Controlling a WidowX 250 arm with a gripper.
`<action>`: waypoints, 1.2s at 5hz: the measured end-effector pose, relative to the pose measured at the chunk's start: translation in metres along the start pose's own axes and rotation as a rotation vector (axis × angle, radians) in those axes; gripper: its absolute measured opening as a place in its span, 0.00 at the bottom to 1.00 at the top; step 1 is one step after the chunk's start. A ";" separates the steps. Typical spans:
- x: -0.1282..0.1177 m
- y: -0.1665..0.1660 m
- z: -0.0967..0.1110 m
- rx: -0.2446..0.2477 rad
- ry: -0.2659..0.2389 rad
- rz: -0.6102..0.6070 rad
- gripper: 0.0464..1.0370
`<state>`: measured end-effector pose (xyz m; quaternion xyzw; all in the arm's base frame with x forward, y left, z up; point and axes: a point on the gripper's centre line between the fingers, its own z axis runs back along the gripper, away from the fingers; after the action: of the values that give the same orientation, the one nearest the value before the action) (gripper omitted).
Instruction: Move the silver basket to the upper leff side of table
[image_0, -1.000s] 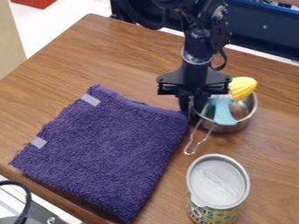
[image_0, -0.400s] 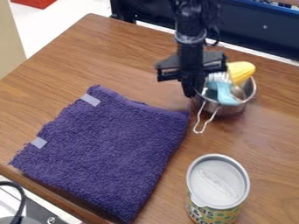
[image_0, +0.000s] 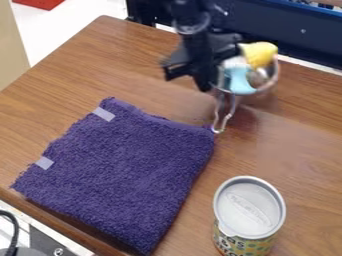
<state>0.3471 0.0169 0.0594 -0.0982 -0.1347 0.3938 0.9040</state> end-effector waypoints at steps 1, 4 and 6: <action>0.023 0.020 0.002 0.031 -0.070 0.199 0.01; 0.041 0.046 0.014 0.146 -0.189 0.776 0.01; 0.050 0.040 0.002 0.109 -0.338 0.974 0.01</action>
<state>0.3514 0.0807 0.0583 -0.0374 -0.1968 0.7856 0.5854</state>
